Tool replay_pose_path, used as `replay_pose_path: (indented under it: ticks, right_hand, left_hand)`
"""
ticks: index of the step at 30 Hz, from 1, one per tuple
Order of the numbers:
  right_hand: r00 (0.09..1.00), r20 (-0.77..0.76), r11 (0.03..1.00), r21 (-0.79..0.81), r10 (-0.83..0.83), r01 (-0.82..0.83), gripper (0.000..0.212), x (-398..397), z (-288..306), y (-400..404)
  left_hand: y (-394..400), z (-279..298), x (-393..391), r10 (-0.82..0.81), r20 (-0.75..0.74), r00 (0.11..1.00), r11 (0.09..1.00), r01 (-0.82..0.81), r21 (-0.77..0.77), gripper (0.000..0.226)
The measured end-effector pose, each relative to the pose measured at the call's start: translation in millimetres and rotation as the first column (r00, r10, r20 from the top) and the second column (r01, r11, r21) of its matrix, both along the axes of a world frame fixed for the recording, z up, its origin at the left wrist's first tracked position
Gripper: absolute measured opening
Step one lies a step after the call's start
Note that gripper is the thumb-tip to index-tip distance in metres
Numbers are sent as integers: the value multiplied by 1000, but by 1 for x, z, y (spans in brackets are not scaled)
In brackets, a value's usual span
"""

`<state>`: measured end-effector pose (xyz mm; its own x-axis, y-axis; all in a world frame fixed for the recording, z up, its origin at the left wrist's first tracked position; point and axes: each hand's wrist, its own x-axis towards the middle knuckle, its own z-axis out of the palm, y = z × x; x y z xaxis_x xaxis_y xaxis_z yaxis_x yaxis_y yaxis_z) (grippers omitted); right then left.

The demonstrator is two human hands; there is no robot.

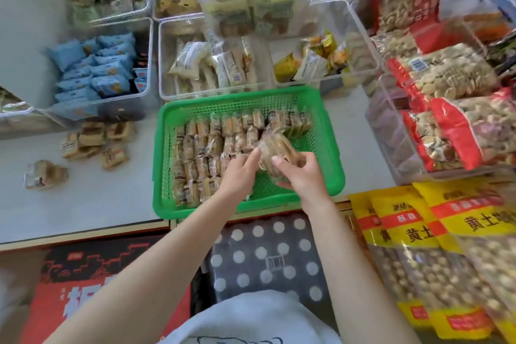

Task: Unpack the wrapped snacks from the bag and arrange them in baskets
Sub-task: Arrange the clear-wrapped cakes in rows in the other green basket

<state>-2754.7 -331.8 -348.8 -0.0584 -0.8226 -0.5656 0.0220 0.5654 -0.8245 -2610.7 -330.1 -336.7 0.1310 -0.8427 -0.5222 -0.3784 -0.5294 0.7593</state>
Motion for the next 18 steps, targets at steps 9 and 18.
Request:
replay_pose_path:
  ticks: [9, 18]
  right_hand:
    - [786, -605, 992, 81, 126, -97, 73, 2, -38, -86]
    - [834, -499, 958, 262, 236, -115, 87, 12, -71, -94]
  left_hand:
    - [-35, -47, 37, -416, 592, 690, 880, 469, 72, 69]
    - [-57, -76, 33, -472, 560, 681, 866, 478, 148, 77]
